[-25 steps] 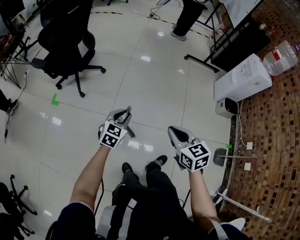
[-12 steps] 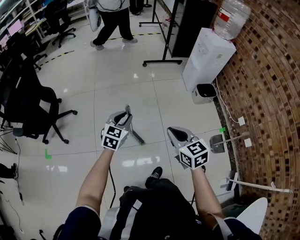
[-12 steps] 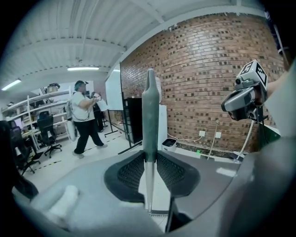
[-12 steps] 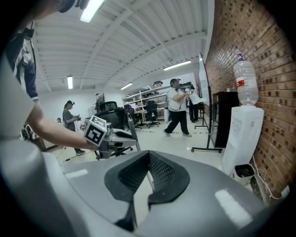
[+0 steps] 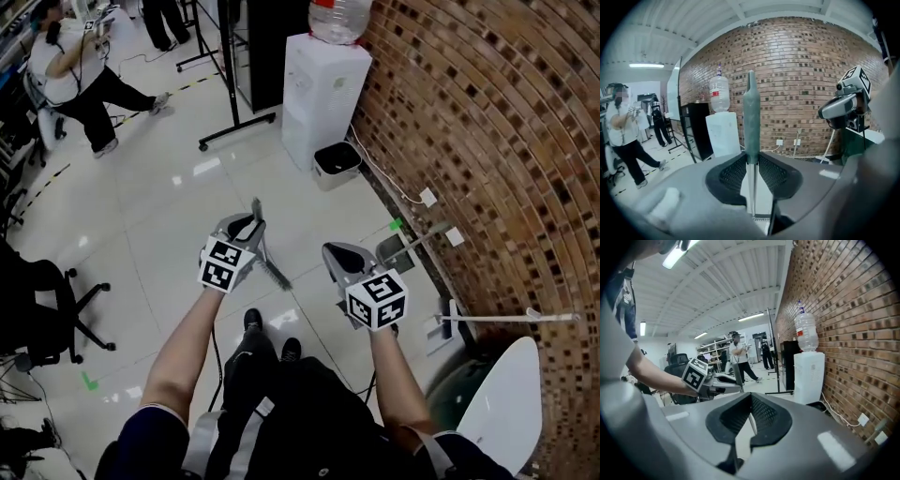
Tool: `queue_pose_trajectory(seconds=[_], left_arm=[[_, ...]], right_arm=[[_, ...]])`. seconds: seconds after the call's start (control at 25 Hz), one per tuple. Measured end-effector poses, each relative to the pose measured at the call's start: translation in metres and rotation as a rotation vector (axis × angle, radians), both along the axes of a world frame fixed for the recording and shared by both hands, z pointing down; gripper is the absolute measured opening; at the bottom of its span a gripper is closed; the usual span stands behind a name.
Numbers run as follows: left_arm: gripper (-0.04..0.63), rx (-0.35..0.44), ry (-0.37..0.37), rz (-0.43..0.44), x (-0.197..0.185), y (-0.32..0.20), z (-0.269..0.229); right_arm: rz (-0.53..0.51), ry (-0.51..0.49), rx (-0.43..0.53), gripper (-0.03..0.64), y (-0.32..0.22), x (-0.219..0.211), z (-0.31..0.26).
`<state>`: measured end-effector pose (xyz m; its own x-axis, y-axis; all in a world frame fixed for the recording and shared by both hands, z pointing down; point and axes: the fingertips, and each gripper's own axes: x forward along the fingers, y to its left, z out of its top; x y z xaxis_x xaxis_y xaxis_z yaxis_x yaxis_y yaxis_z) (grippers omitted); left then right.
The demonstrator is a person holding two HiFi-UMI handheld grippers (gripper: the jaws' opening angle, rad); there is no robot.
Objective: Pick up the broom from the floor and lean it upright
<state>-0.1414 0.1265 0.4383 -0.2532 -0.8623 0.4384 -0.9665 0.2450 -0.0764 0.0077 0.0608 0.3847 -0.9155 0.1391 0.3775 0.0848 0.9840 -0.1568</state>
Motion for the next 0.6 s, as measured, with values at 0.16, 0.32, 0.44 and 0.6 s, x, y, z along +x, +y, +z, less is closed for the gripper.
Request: queue_pose_trajectory(seconds=[0.16,0.32,0.44,0.6], left_arm=[[0.086,0.011,0.024,0.14,0.01,-0.078,0.0],[0.086,0.021,0.056,0.255,0.012,-0.145,0.006],[0.086,0.019,0.076,0.362,0.015,-0.192,0.016],[0.086,0.011,0.114,0.493,0.017,-0.248,0.03]], right_arm=[[0.127,0.014,-0.013,0.003,-0.052,0.008,0.007],[0.225,0.045,-0.012,0.003,-0.099,0.0,0.014],[0.302,0.072,-0.004,0.003,-0.132,-0.009,0.015],[0.416,0.111,0.011,0.003,-0.178,-0.019,0.013]])
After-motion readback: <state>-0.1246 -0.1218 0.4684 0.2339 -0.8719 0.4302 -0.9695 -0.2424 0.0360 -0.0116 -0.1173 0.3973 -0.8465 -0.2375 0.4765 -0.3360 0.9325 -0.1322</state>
